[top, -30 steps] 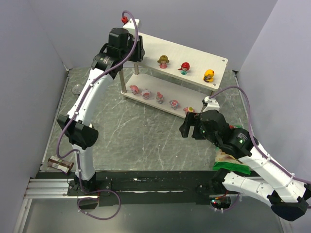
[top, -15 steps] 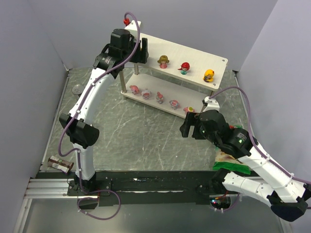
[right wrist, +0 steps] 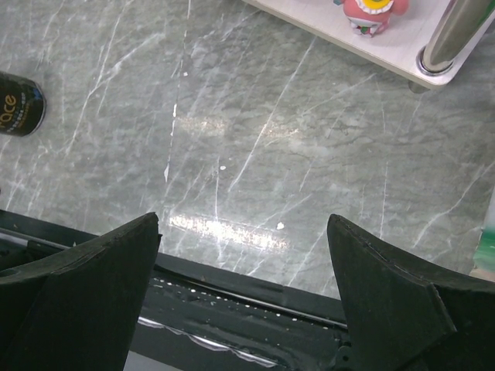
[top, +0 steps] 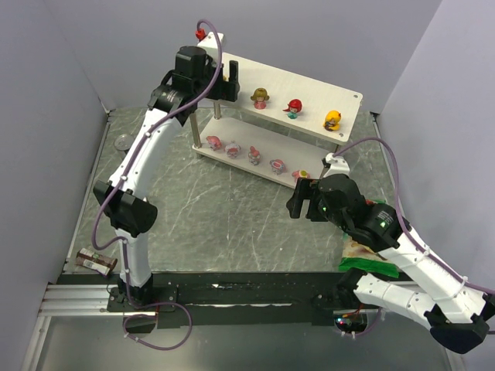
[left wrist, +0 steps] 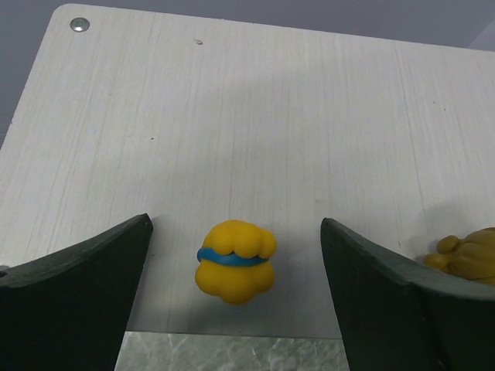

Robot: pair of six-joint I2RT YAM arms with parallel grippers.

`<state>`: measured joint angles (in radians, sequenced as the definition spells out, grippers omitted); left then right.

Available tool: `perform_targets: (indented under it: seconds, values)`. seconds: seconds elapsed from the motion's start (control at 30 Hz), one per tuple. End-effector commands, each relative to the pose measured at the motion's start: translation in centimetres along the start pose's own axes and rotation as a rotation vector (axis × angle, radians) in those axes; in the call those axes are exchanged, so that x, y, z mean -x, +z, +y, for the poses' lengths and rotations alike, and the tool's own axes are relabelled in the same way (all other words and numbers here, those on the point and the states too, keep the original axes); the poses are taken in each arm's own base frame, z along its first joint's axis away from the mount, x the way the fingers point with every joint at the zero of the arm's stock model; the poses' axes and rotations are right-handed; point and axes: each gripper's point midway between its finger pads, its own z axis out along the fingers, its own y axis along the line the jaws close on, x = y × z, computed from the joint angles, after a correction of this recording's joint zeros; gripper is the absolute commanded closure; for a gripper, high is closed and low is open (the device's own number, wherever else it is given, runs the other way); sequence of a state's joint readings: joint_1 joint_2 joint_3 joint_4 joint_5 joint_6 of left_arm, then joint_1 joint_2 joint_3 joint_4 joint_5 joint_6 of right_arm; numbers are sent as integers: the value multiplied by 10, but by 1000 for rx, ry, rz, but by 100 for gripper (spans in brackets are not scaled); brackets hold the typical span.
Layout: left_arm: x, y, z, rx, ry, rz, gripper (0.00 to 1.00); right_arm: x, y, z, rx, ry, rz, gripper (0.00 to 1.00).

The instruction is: Place and organize the plastic toys onto the shelf

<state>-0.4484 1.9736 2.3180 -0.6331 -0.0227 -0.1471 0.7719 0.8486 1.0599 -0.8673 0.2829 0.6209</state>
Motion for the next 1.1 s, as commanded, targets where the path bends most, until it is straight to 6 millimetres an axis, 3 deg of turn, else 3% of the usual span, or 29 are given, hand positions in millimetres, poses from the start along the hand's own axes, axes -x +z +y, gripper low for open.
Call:
perform_targets:
  seconds: [0.0, 0.1, 0.23, 0.3, 0.37, 0.43, 0.47, 0.53, 0.57, 0.6, 0.63, 0.67, 0.7, 0.73, 0.77, 0.8, 0.83, 0.87, 0.9, 0.97, 1.07]
  values:
    - [43, -33, -3, -6, -18, -123, 4, 16, -8, 5, 24, 3, -44, 4]
    - [51, -46, -3, -5, -25, -147, 4, 19, -12, 6, 35, 11, -52, 4]
    - [71, -77, -7, -26, -26, -188, 4, 19, -19, 6, 42, 18, -51, 4]
    - [70, -87, -5, -15, -25, -186, 4, 21, -24, 4, 44, 31, -64, 4]
    - [78, -112, -3, -5, -28, -218, 4, 23, -29, 0, 42, 43, -78, 4]
    - [73, -133, -3, -9, -24, -211, 4, 23, -34, -3, 39, 56, -86, 4]
    - [62, -136, -3, -15, -16, -183, 4, 24, -36, -5, 33, 62, -95, 4]
    - [57, -162, -2, -14, -23, -172, 4, 23, -40, -11, 16, 69, -100, 4]
    - [38, -162, 2, 2, -29, -125, 4, 27, -43, -13, 4, 72, -114, 4]
    - [38, -183, 7, 29, -44, -145, 4, 29, -45, -17, -10, 69, -123, 4]
    - [29, -189, 12, 54, -52, -134, 4, 30, -46, -20, -26, 67, -129, 4]
    - [0, -185, 20, 87, -60, -74, 4, 33, -51, -23, -39, 62, -138, 4]
    - [-1, -207, 28, 130, -88, -111, 4, 37, -52, -29, -67, 48, -155, 4]
    - [-8, -213, 31, 146, -102, -116, 4, 40, -54, -32, -82, 41, -165, 4]
    - [-40, -209, 36, 164, -105, -56, 4, 43, -58, -36, -104, 39, -173, 4]
    - [-41, -226, 38, 172, -132, -85, 4, 47, -61, -41, -127, 27, -188, 4]
    - [-51, -229, 42, 190, -149, -78, 4, 49, -62, -42, -139, 21, -193, 4]
    - [-75, -229, 42, 188, -157, -27, 4, 52, -64, -44, -146, 20, -200, 4]
    - [-78, -241, 40, 173, -180, -38, 4, 53, -65, -47, -159, 15, -203, 4]
    - [-106, -243, 42, 187, -201, 16, 4, 54, -68, -47, -159, 17, -211, 4]
    - [-122, -252, 46, 211, -240, 30, 4, 52, -68, -48, -151, 29, -214, 4]
